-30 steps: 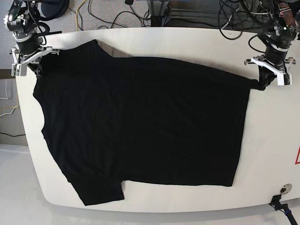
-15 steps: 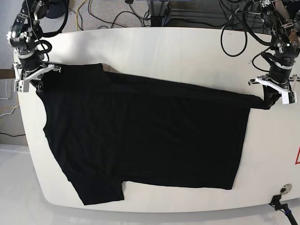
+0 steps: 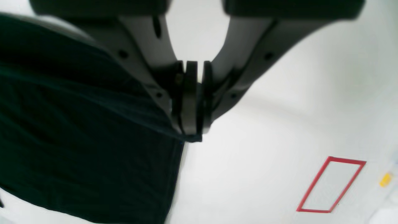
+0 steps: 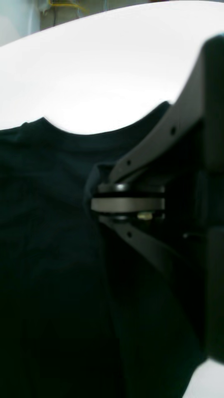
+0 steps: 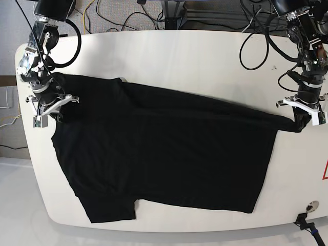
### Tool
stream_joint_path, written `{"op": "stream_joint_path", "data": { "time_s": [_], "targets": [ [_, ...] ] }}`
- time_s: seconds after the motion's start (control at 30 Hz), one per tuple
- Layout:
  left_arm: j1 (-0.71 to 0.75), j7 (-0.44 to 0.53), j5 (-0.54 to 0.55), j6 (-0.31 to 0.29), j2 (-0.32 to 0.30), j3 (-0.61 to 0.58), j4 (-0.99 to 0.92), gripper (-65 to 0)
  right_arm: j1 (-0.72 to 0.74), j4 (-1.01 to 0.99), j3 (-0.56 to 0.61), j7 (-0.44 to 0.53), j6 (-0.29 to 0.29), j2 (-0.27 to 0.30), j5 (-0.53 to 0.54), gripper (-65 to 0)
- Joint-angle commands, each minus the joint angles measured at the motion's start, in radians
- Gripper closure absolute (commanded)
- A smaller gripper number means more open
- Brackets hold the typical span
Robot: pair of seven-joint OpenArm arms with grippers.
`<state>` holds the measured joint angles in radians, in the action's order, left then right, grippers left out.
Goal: Fold the T-shirt properly
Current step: 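Drag the held shirt edge with both grippers to reposition it flat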
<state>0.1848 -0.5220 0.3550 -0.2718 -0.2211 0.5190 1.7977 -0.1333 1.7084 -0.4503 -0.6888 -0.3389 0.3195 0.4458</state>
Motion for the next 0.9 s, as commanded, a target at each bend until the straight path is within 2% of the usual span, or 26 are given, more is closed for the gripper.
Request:
{"op": "stream_joint_path", "data": {
  "time_s": [0.0, 0.27, 0.3, 0.67, 0.7, 0.73, 0.8, 0.83, 0.87],
  "targets": [
    [-0.044, 0.056, -0.046, 0.000, -0.013, -0.006, -0.040, 0.0, 0.083, -0.045, 0.028, 0.048, 0.003, 0.034, -0.026, 0.0],
    [-0.155, 0.049, -0.088, 0.000, -0.022, -0.030, -0.162, 0.0, 0.255, -0.276, 0.027, 0.108, -0.007, 0.040, -0.037, 0.0],
    [-0.135, 0.057, -0.062, -0.014, -0.016, -0.024, -0.141, 0.0, 0.197, -0.216, 0.028, 0.102, -0.007, 0.038, -0.032, 0.0],
    [-0.153, 0.068, -0.052, -0.013, -0.015, -0.029, -0.195, 0.0, 0.206, -0.283, 0.026, 0.116, -0.023, 0.036, -0.044, 0.0],
    [-0.156, 0.069, -0.052, -0.013, -0.016, -0.030, -0.191, -3.8, 0.207, -0.274, 0.021, 0.117, -0.028, 0.035, -0.041, 0.0],
    [-0.160, 0.070, -0.051, -0.013, -0.017, -0.031, -0.187, -9.9, 0.205, -0.273, 0.021, 0.113, -0.031, 0.037, -0.043, -7.1],
    [-0.163, 0.070, -0.041, -0.015, -0.018, -0.029, -0.185, -16.9, 0.200, -0.270, 0.019, 0.110, -0.028, 0.040, -0.046, -27.1],
    [-0.167, 0.070, -0.036, -0.016, -0.020, -0.027, -0.185, -17.6, 0.195, -0.266, 0.017, 0.116, -0.027, 0.040, -0.046, -33.3],
    [-0.169, 0.076, -0.034, -0.016, -0.018, -0.029, -0.185, -16.8, 0.195, -0.261, 0.016, 0.119, -0.029, 0.041, -0.047, -35.1]
  ]
}}
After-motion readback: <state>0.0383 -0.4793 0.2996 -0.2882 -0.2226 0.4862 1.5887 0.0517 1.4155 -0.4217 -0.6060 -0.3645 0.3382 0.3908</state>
